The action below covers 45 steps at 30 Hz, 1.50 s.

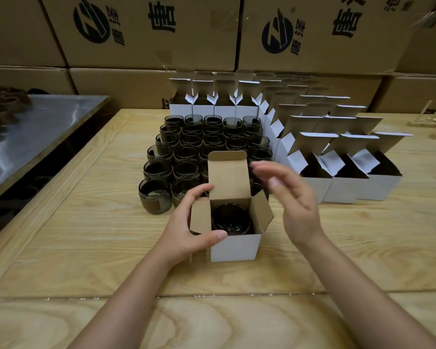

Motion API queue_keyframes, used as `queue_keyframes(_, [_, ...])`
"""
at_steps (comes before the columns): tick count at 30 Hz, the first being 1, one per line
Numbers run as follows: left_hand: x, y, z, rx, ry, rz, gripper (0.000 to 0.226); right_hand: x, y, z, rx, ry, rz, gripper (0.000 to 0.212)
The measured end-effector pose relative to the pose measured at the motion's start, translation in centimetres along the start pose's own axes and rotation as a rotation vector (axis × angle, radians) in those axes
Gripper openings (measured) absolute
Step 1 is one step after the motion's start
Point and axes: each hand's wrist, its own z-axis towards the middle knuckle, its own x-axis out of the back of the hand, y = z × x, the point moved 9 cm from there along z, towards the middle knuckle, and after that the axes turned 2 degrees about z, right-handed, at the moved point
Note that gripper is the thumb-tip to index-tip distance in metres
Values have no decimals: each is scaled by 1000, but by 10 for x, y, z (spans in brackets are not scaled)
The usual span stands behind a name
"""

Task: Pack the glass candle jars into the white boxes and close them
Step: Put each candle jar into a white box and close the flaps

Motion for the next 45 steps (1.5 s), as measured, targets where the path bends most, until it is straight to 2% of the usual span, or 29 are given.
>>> queue_keyframes(2, [0,0,0,-1,-2,-13,83,17,24,-9,-95,293,266,32])
queue_keyframes(4, [-1,0,0,-6,-5,-26,83,13,44,-17,-201,372,356,31])
queue_keyframes(7, [-1,2,0,-11,-7,-31,83,-2,51,-20,-238,325,296,30])
queue_keyframes(12, [-2,4,0,-20,-8,-49,84,-19,42,-19,-177,193,131,49])
queue_keyframes(16, [-5,2,0,-15,-30,-66,105,-24,39,-17,-183,116,168,53])
queue_keyframes(18, [-8,-6,2,95,-81,-217,110,-25,41,-17,-206,110,211,53])
queue_keyframes(20, [-10,-12,3,202,-136,-436,93,-26,44,-17,-227,102,238,53])
queue_keyframes(22, [-10,-15,2,255,-156,-540,76,-26,44,-16,-233,94,225,53])
queue_keyframes(24, [-8,-18,3,265,-113,-541,57,-26,44,-16,-233,92,212,53])
queue_keyframes(29, [-9,-17,7,253,21,-442,38,-26,43,-16,-207,103,213,55])
queue_keyframes(32, [-13,-18,10,242,117,-376,46,-27,42,-15,-187,103,218,57])
queue_keyframes(34, [-18,-23,10,272,155,-414,49,-28,41,-15,-178,105,217,58])
queue_keyframes(41, [-18,-25,9,282,171,-512,43,-32,37,-19,-164,124,285,69])
queue_keyframes(45, [-15,-22,8,246,187,-505,36,-32,21,-18,-69,95,269,56])
